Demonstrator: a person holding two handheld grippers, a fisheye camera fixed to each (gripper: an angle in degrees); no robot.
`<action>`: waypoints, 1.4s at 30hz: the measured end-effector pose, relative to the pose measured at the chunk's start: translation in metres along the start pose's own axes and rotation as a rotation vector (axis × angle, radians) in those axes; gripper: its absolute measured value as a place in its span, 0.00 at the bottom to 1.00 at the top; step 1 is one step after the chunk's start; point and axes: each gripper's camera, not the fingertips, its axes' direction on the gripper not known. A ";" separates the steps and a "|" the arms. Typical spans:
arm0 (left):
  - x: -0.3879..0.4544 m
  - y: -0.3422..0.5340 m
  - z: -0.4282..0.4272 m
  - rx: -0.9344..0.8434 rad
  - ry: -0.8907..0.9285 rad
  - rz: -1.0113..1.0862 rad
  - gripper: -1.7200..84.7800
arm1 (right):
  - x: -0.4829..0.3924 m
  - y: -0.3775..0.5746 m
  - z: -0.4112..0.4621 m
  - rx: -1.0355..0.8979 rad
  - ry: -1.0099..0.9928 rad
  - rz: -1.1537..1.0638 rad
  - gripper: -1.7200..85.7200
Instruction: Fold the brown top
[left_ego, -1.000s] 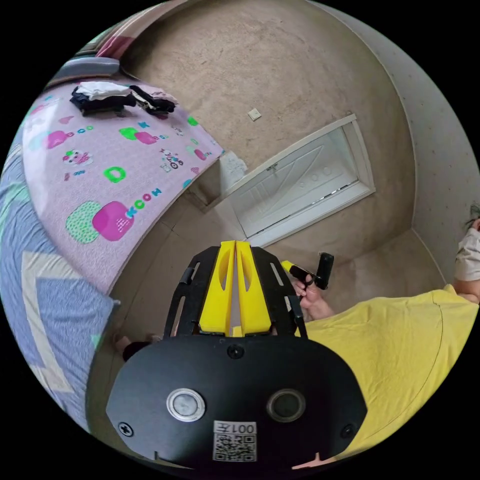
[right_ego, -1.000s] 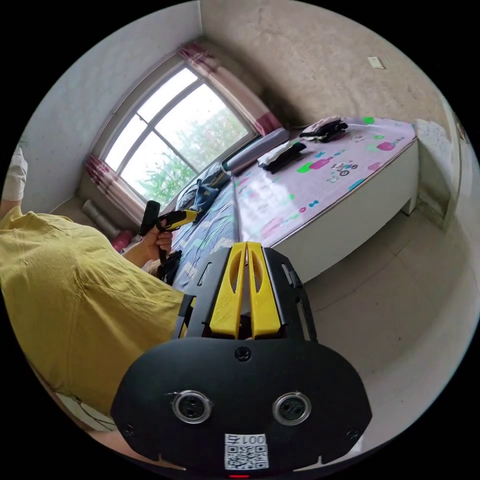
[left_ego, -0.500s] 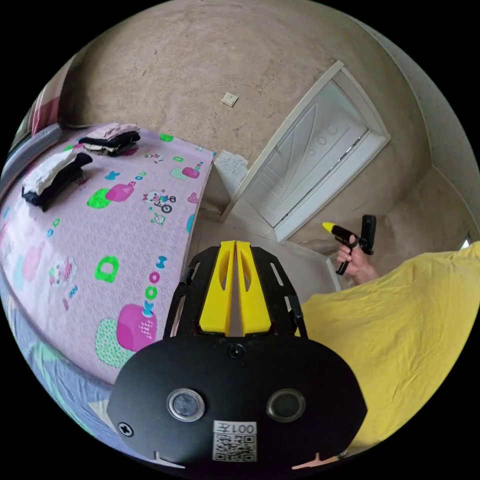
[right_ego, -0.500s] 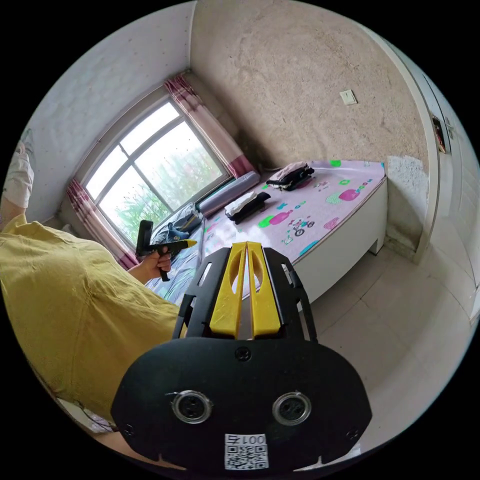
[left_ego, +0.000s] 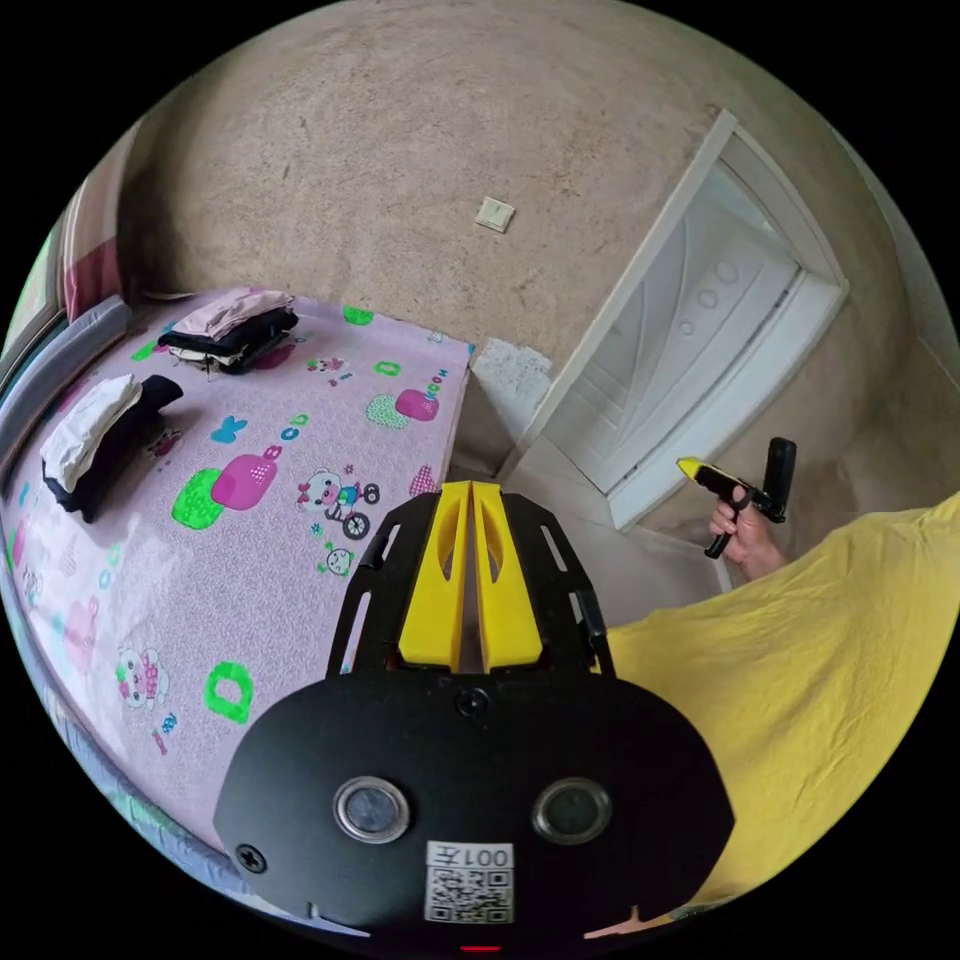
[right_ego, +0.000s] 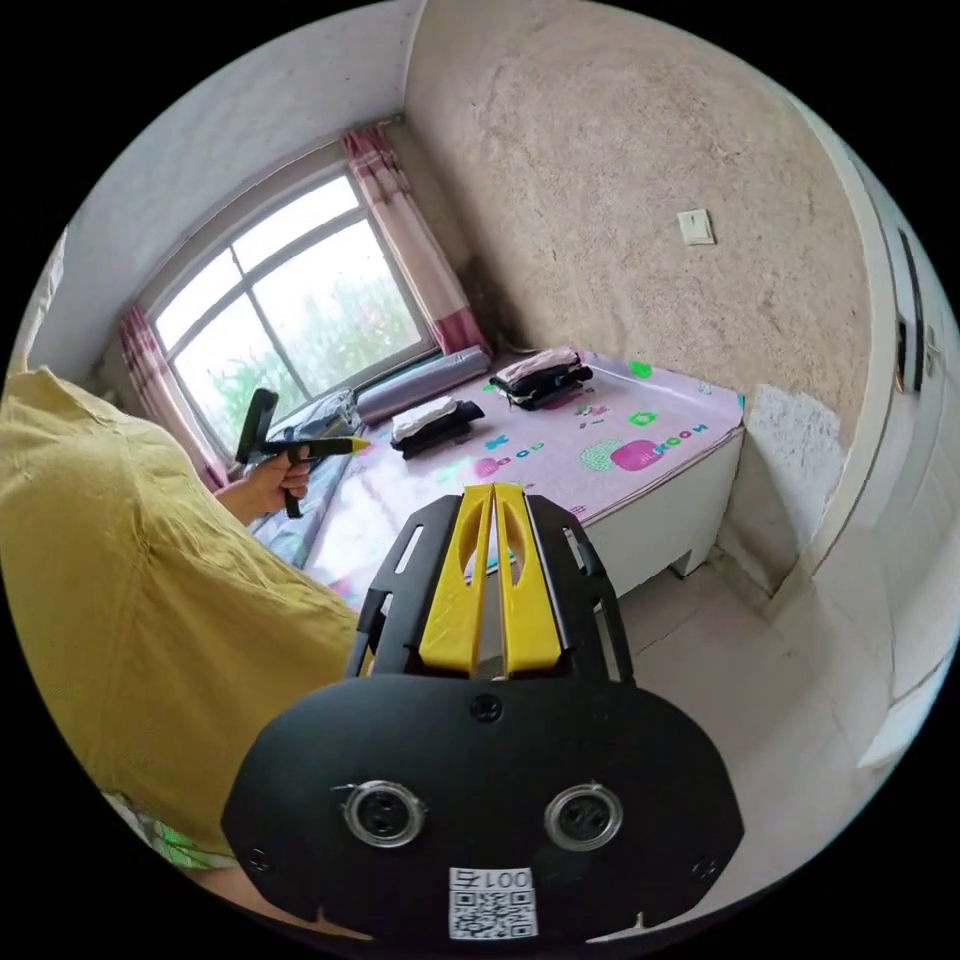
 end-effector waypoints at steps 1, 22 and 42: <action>-0.001 -0.016 0.019 0.010 -0.015 -0.038 0.01 | 0.011 -0.025 0.002 -0.031 0.002 -0.054 0.03; -0.073 -0.251 0.186 0.088 -0.251 -0.181 0.01 | 0.025 -0.414 0.143 -0.248 -0.045 -0.556 0.03; -0.283 -0.493 0.244 -0.015 -0.250 -0.406 0.04 | 0.117 -0.756 0.416 -0.287 -0.220 -0.538 0.05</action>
